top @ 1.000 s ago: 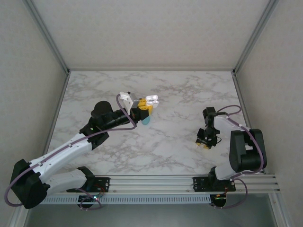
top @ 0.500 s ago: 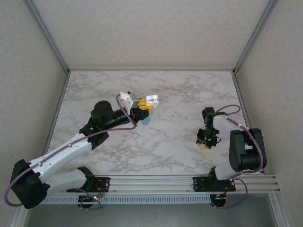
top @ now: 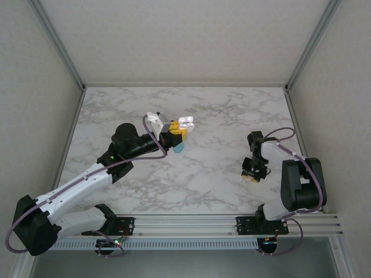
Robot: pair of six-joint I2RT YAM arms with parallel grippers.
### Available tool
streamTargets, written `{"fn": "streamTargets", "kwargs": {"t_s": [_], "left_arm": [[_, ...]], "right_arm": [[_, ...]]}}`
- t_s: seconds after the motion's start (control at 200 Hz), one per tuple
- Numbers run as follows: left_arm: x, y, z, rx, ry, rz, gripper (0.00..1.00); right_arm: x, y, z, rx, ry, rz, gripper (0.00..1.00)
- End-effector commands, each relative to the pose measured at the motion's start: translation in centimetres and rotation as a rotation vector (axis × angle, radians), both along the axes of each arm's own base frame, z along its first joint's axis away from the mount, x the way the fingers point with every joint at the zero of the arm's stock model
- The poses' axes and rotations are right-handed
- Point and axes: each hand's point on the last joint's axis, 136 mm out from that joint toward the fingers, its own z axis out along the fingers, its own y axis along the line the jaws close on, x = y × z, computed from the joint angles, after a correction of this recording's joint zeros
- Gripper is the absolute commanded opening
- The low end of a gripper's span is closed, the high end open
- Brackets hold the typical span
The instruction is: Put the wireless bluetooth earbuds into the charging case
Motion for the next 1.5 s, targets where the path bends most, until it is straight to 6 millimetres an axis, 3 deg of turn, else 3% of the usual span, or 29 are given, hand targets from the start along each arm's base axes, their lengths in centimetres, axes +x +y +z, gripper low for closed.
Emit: {"fn": "streamTargets", "kwargs": {"t_s": [0.0, 0.205, 0.36, 0.496, 0.626, 0.791, 1.046, 1.276, 1.497], "left_arm": [[0.0, 0.0, 2.0, -0.025, -0.035, -0.002, 0.0], [0.1, -0.1, 1.9, -0.02, -0.036, -0.003, 0.0], [0.4, -0.3, 1.5, -0.009, -0.028, 0.002, 0.0], [0.8, -0.8, 1.3, -0.01, -0.017, -0.003, 0.0], [1.2, -1.2, 1.0, -0.009, -0.009, -0.007, 0.0], [1.5, -1.9, 0.7, -0.006, 0.002, -0.03, 0.0], [1.4, -2.2, 0.8, -0.015, -0.007, -0.045, 0.0], [1.3, -2.4, 1.2, -0.023, -0.014, -0.056, 0.0], [1.2, -2.4, 1.4, -0.031, -0.014, -0.053, 0.0]], "right_arm": [[-0.3, -0.2, 0.0, -0.011, 0.01, 0.003, 0.3], [0.6, 0.3, 1.5, 0.017, -0.055, 0.025, 0.29], [2.5, 1.1, 5.4, 0.041, -0.205, 0.071, 0.28], [4.6, 2.4, 10.2, 0.07, -0.391, 0.127, 0.29], [6.8, 4.4, 16.2, 0.103, -0.592, 0.202, 0.28], [8.5, 8.7, 24.6, 0.077, -0.814, 0.404, 0.28], [8.8, 16.0, 33.2, 0.164, -1.056, 0.602, 0.28], [8.6, 21.3, 35.9, 0.325, -1.154, 0.694, 0.28], [7.8, 23.1, 35.9, 0.399, -1.152, 0.733, 0.28]]}}
